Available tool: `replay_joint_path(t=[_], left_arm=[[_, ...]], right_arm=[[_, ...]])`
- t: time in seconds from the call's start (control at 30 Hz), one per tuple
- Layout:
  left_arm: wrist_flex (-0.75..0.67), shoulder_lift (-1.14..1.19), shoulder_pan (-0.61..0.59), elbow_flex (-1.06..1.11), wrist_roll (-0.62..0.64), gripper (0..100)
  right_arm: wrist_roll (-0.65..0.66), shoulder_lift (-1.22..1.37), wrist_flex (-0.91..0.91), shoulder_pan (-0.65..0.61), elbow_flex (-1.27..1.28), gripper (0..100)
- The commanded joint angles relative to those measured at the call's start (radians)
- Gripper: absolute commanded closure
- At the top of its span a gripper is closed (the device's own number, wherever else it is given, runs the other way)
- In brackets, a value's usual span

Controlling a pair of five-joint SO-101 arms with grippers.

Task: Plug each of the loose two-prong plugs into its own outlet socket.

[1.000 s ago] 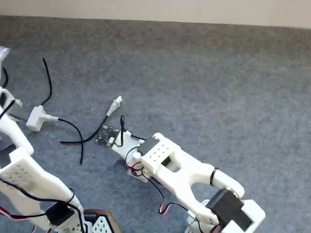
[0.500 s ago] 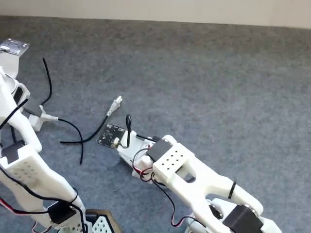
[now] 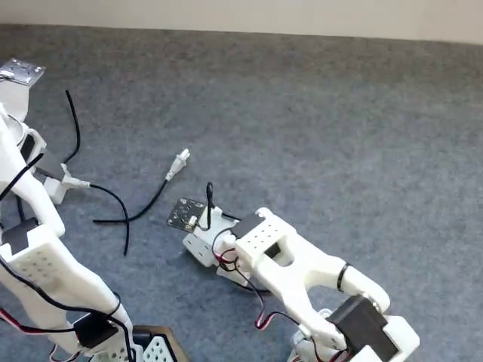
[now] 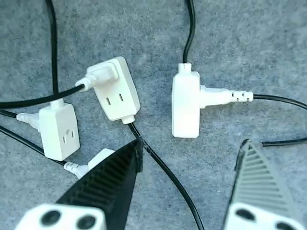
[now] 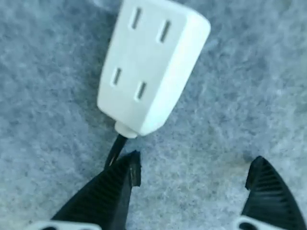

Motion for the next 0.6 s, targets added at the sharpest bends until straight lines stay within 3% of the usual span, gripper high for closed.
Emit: replay_joint_path(t=[0.0,0.27,0.5,0.57], left_arm=[[-0.018,-0.012,-0.005,-0.001,0.006,69],[-0.018,-0.012,-0.005,-0.001,0.006,69],[-0.018,-0.01,-0.005,-0.001,0.006,69],[-0.018,-0.01,-0.005,-0.001,0.006,69]], right_arm=[[0.014,0.024,-0.013,0.031,-0.073,66.6],[0.02,-0.007,0.131,0.137,-0.262,66.6],[-0.379,-0.145,0.09,0.004,-0.263,66.6],[-0.43,-0.157,0.065,-0.054,-0.236,66.6]])
